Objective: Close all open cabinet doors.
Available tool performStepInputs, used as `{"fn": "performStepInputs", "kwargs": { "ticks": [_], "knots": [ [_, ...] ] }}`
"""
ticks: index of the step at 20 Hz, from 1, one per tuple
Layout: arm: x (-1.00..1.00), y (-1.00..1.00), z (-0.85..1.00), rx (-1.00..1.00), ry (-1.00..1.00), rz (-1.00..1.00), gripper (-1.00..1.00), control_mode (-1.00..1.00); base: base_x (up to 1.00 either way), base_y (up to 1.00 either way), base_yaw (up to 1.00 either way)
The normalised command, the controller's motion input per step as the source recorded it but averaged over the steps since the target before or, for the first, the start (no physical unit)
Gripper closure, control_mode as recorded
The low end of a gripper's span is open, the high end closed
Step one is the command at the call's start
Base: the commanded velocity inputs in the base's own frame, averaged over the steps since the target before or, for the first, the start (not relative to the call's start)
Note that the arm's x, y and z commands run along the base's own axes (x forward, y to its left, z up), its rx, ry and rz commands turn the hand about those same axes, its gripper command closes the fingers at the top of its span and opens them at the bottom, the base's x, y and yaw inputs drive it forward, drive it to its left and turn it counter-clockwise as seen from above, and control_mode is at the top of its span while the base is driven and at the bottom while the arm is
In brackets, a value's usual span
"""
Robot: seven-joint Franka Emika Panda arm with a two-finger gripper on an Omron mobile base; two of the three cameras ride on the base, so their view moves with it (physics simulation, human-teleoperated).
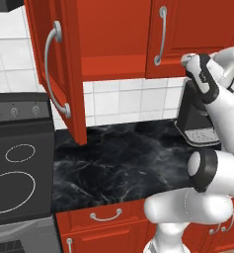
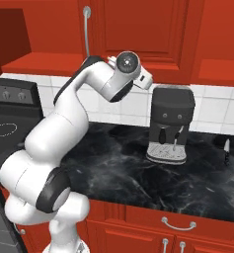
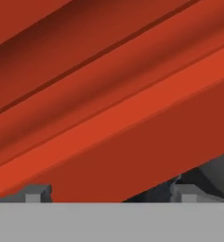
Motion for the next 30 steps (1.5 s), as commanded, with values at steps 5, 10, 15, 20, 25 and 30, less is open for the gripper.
{"fn": "performStepInputs", "kwargs": {
  "ticks": [5, 10, 15, 20, 25, 30],
  "knots": [
    [-0.79, 0.12, -0.29, 0.0, -0.09, -0.03, -1.0, -1.0, 0.0, 0.0, 0.0],
    [-0.98, 0.34, -0.27, -0.01, -0.15, -0.01, -1.0, -1.0, 0.0, 0.0, 0.0],
    [-0.84, 0.29, 0.13, -0.09, -0.02, 0.0, -1.0, -1.0, 0.0, 0.0, 0.0],
    [-0.69, 0.44, 0.45, -0.23, -0.02, 0.0, -1.0, -1.0, 0.0, 0.0, 0.0],
    [-0.73, 0.52, 0.42, -0.26, -0.07, 0.0, -1.0, -1.0, 0.0, 0.0, 0.0],
    [-0.65, 0.57, -0.03, -0.19, -0.08, 0.02, -1.0, -1.0, 0.0, 0.0, 0.0]
  ]
}}
